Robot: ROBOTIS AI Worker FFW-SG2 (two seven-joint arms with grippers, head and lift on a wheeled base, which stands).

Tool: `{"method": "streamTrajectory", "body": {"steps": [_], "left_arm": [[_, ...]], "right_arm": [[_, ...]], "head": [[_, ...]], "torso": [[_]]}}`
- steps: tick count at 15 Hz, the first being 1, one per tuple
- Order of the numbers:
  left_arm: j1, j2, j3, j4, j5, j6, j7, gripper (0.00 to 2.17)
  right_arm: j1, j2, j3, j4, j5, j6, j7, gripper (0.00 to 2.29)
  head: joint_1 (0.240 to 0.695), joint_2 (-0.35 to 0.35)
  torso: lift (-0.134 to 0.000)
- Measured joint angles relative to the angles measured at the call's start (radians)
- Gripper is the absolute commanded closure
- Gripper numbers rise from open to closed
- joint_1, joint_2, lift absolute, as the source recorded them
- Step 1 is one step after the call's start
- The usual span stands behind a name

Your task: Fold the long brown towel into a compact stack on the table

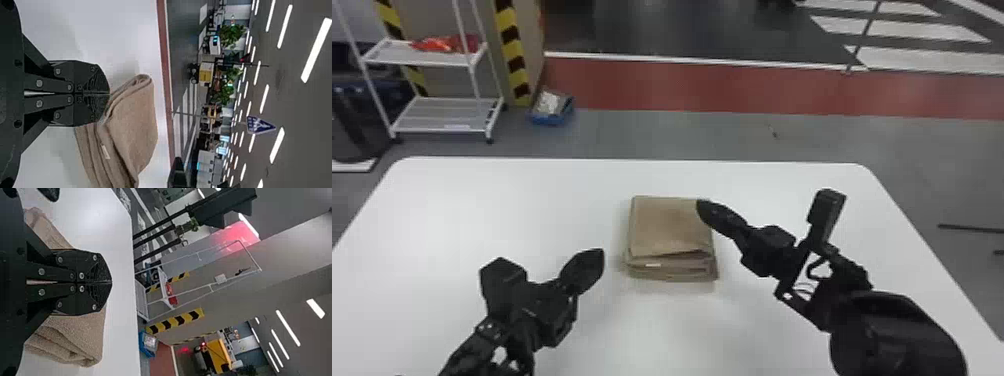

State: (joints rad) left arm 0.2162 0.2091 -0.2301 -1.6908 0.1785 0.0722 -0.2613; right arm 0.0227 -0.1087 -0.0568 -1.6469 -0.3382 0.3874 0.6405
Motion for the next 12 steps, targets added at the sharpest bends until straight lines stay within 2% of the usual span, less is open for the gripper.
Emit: {"method": "streamTrajectory", "body": {"steps": [3, 6, 9, 12], "left_arm": [[0.025, 0.015, 0.091, -0.031, 0.003, -0.053, 0.053, 1.97], [0.021, 0.016, 0.131, -0.016, 0.004, -0.066, 0.092, 1.97], [-0.008, 0.014, 0.096, 0.018, -0.008, -0.066, 0.113, 1.97], [-0.033, 0.008, 0.059, 0.040, -0.011, -0.067, 0.124, 1.97]], "right_arm": [[0.038, 0.011, 0.014, 0.023, 0.065, -0.085, -0.026, 2.05], [0.085, 0.002, 0.011, 0.034, 0.085, -0.128, -0.011, 2.05], [0.111, -0.021, -0.001, 0.041, 0.089, -0.121, 0.006, 2.04], [0.117, -0.047, -0.017, 0.055, 0.093, -0.070, 0.009, 2.04]], "head": [[0.695, 0.007], [0.695, 0.045], [0.695, 0.027], [0.695, -0.020]], "torso": [[-0.112], [-0.112], [-0.112], [-0.112]]}}
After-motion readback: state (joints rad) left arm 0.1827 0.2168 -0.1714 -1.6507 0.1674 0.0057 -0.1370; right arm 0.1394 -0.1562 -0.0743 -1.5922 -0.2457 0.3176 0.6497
